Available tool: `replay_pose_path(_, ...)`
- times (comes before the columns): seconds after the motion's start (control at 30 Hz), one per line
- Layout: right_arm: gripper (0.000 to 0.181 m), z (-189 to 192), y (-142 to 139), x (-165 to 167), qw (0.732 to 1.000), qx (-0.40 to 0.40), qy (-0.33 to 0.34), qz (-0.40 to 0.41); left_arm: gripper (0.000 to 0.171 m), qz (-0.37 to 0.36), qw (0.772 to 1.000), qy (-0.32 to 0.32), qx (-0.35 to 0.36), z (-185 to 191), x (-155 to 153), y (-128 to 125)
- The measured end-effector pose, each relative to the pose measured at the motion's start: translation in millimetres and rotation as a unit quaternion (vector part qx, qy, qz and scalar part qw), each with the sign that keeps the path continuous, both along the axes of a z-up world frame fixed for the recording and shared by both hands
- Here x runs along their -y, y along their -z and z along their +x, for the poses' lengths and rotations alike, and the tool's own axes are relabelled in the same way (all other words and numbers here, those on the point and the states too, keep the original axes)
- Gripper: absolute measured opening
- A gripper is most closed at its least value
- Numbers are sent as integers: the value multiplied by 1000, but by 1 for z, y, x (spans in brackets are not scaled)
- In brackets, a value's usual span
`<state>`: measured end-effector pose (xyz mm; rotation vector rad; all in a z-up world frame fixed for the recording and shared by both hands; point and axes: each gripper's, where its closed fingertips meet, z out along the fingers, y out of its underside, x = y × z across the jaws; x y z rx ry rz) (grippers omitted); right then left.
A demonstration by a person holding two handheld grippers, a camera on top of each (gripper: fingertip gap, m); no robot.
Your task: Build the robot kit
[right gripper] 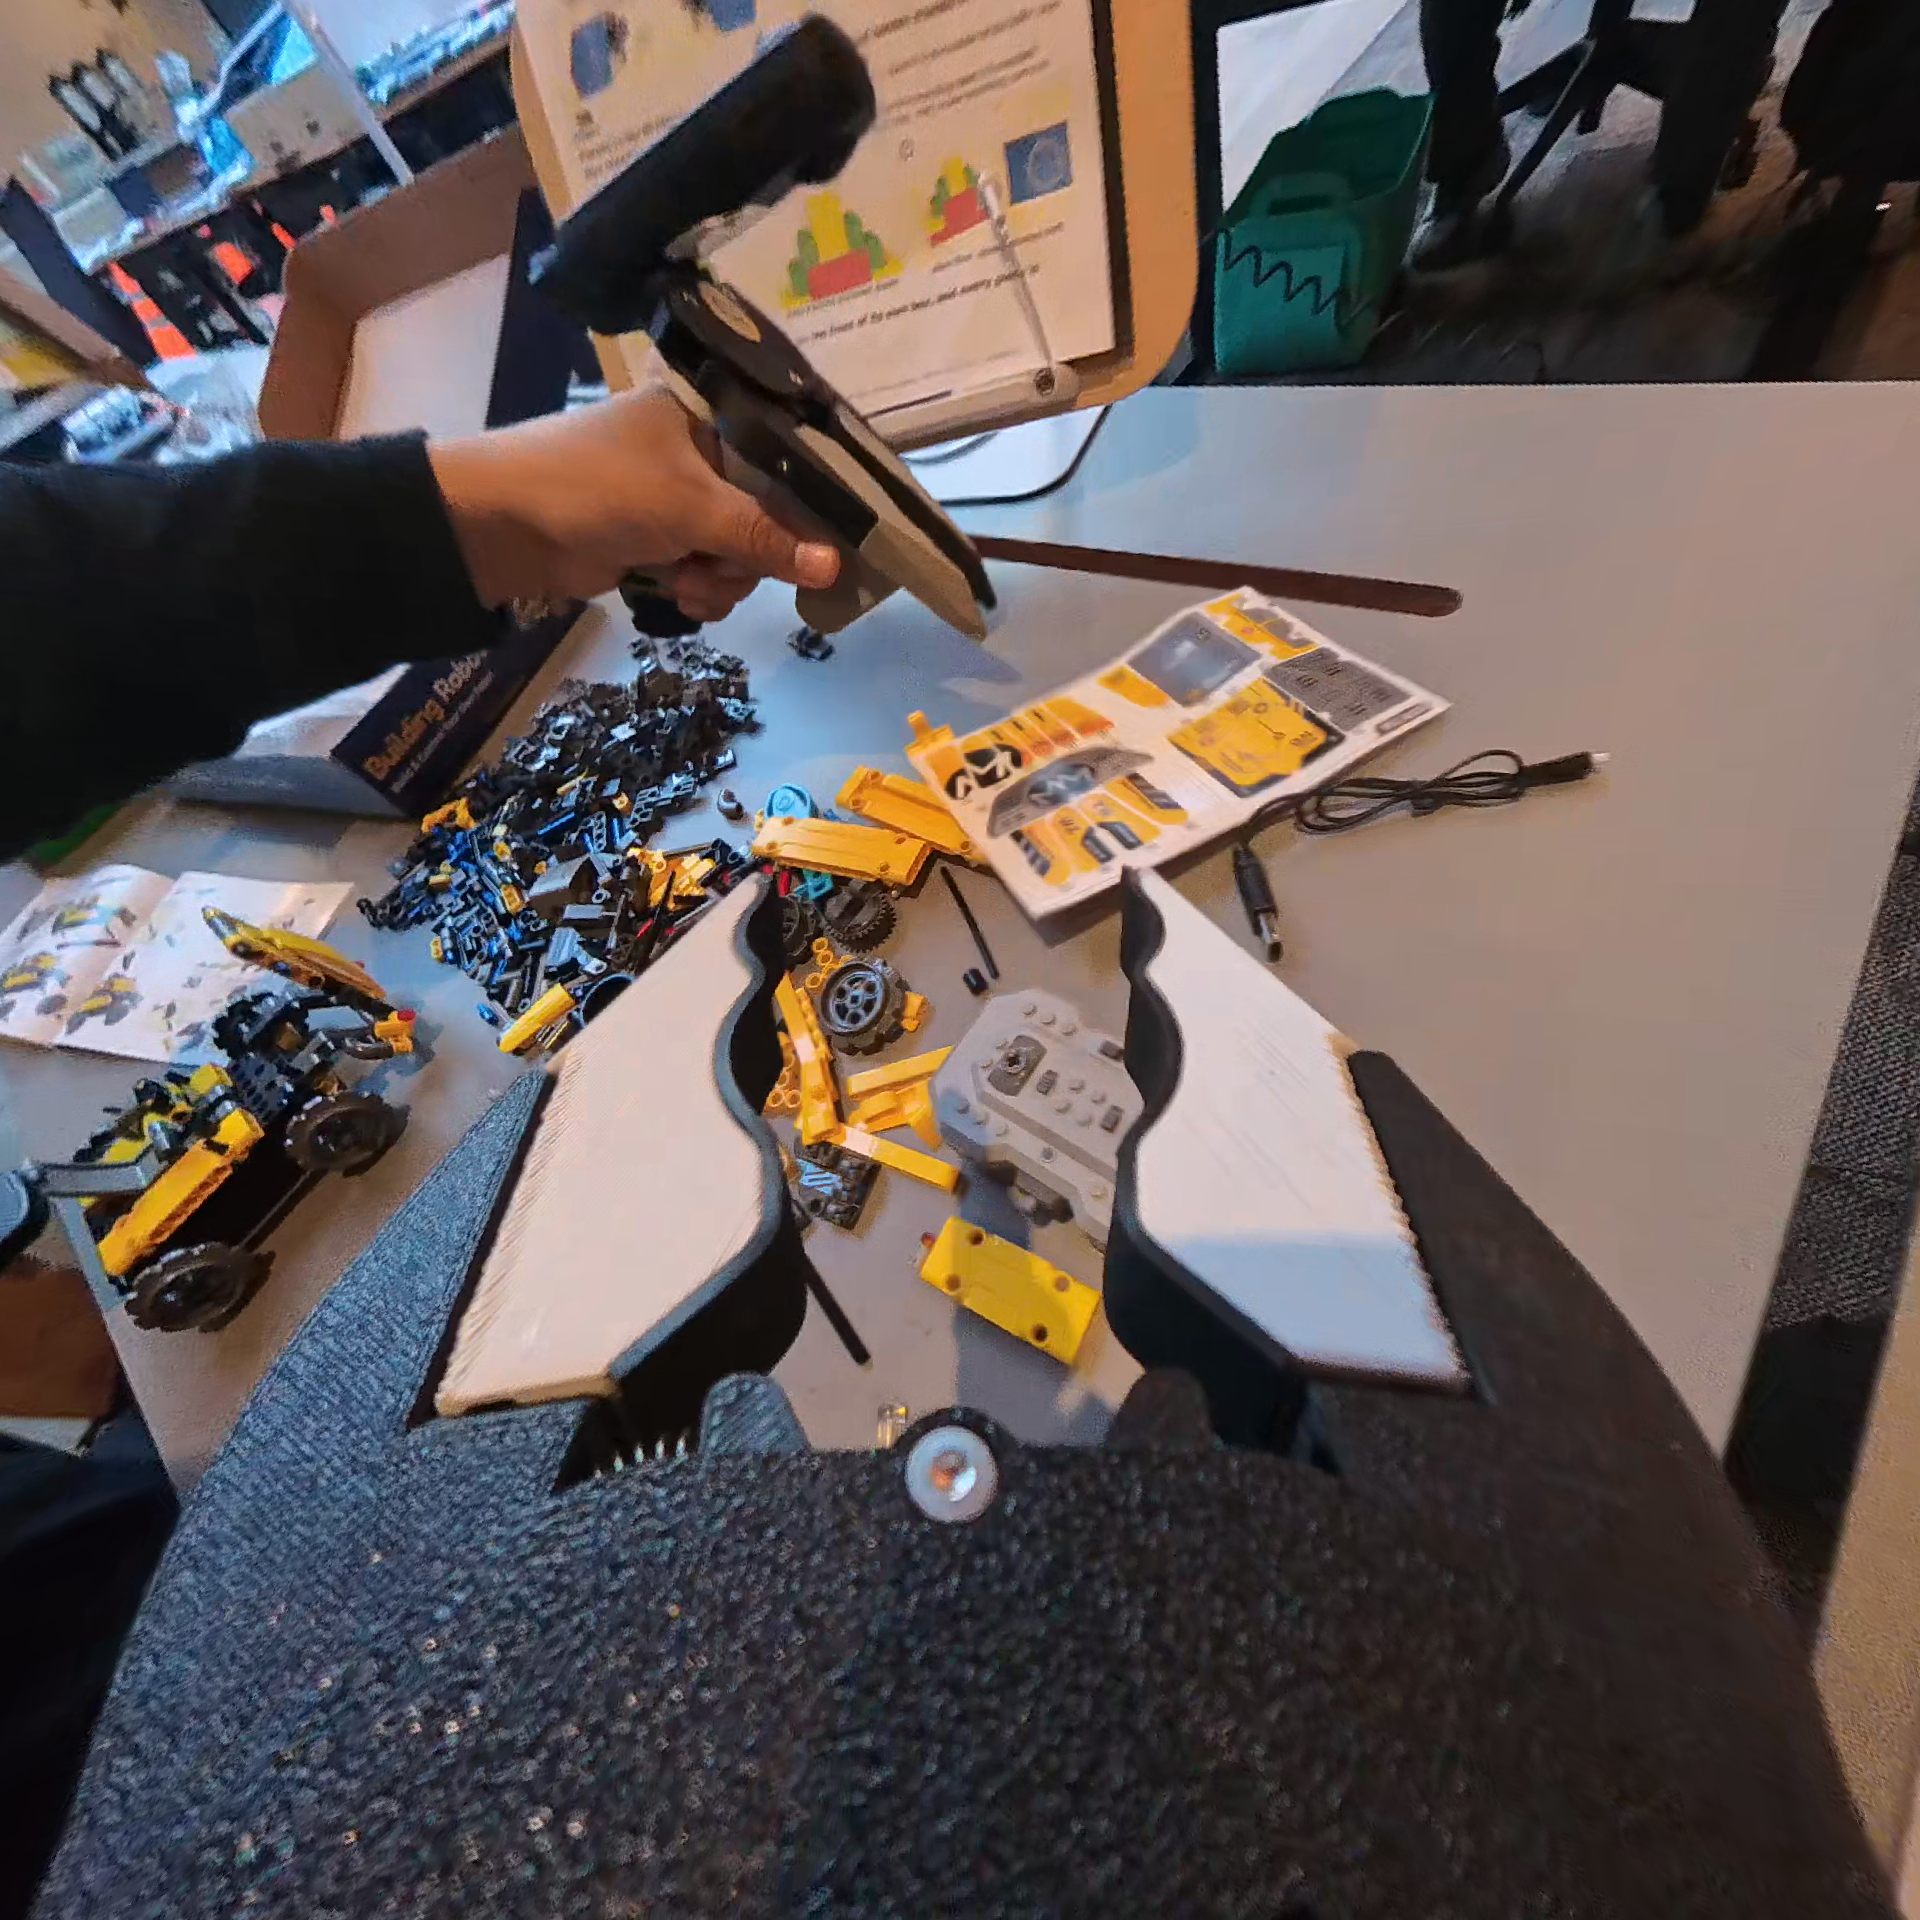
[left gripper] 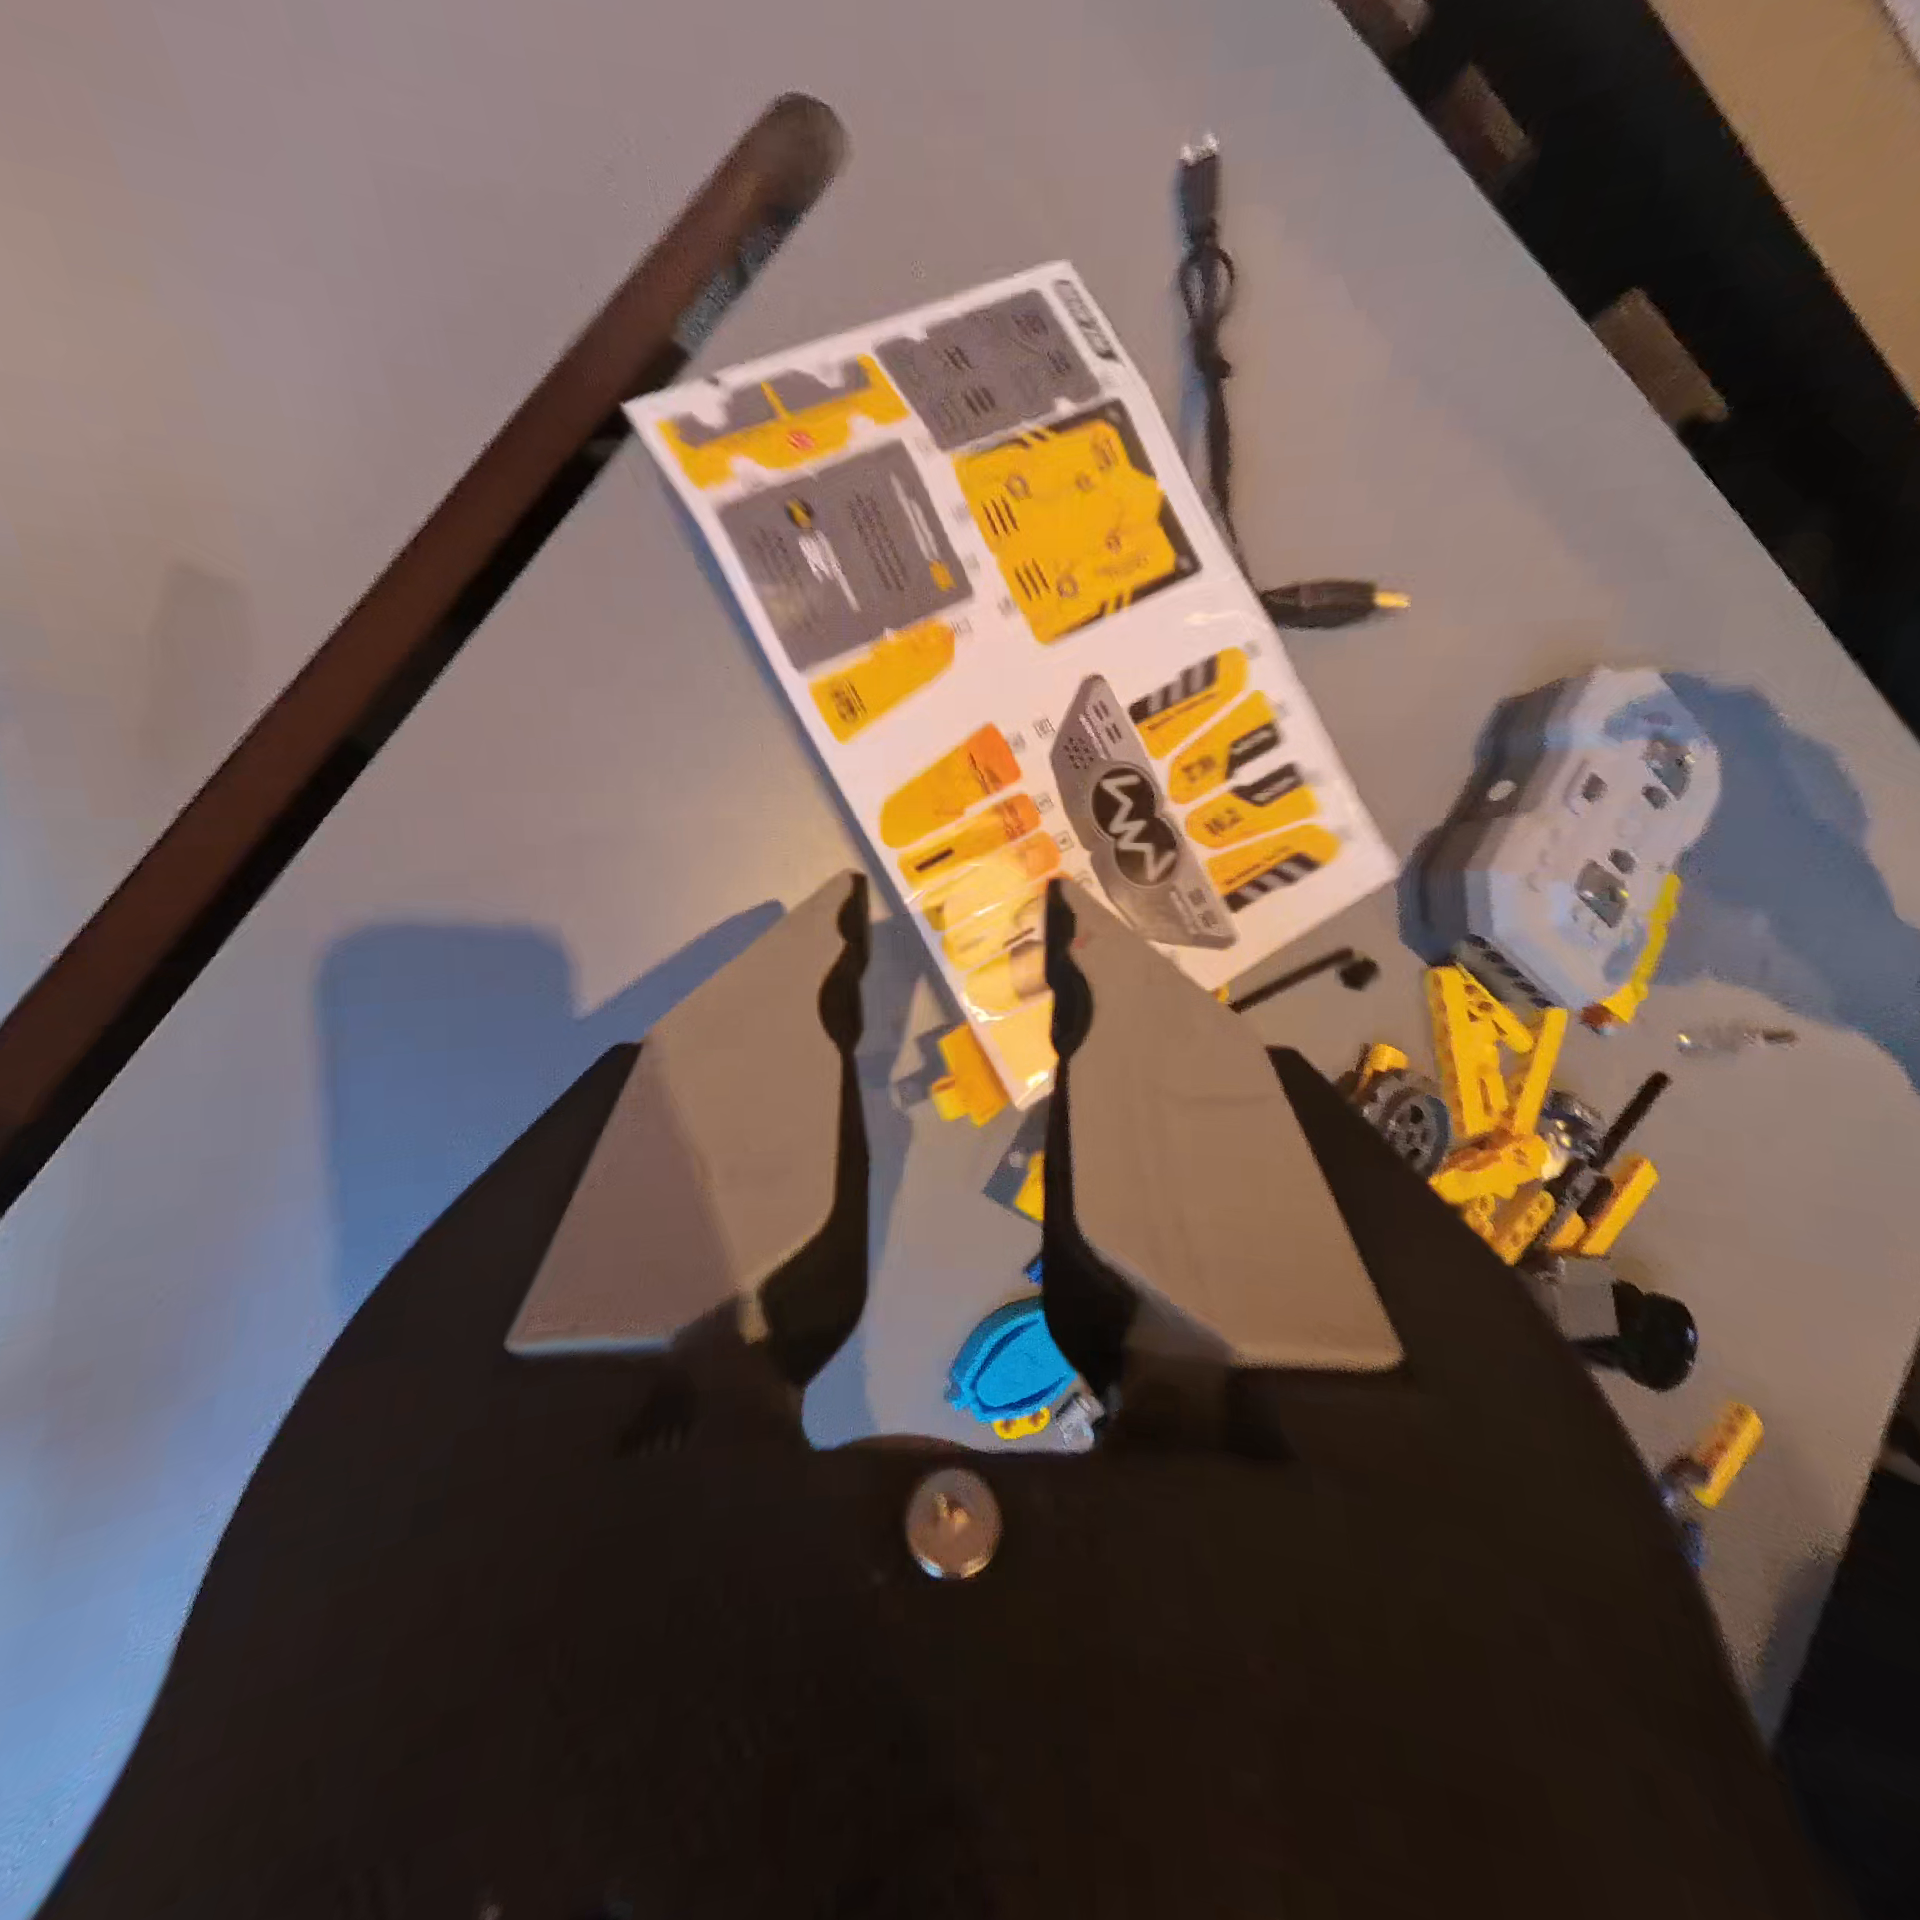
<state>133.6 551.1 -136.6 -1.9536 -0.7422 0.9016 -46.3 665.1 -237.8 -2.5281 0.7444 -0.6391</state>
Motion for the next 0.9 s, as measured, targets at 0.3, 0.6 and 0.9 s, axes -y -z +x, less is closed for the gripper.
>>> replay_pose_path(0.3, 64, -44, -8, 66, 995, 62, -62, 54, 90, 146, 988, -42, 23, -80, 74, -137)
replay_pose_path(0.6, 60, -133, 83, 110, 977, 168, -131, 17, 79, 186, 978, -74, -60, -194, 321, -89)
replay_pose_path(0.9, 57, -241, 139, 102, 939, 266, -218, 15, 76, 125, 984, -109, -59, -204, 334, 0)
